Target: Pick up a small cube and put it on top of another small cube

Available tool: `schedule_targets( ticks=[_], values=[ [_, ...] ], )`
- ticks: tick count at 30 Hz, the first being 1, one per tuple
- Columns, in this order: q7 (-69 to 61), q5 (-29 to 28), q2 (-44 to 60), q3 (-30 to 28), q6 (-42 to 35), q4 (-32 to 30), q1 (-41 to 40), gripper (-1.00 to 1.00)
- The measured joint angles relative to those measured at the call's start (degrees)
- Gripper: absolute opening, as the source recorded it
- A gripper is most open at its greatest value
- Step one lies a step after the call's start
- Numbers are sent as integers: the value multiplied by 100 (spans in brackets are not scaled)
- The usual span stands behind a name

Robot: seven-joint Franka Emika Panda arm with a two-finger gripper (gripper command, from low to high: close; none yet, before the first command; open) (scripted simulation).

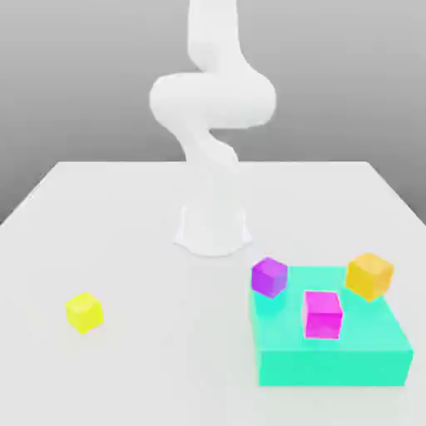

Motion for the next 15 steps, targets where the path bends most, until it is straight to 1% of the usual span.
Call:
schedule_targets(
  ticks=[9, 12, 15],
  values=[
    [466, -550, 1941, -566, 1301, -1221, -1095, 0],
    [532, -611, 2581, -840, 1735, -1624, -1408, 0],
    [495, -533, 3206, -1142, 2168, -2024, -1655, 0]
  ],
)
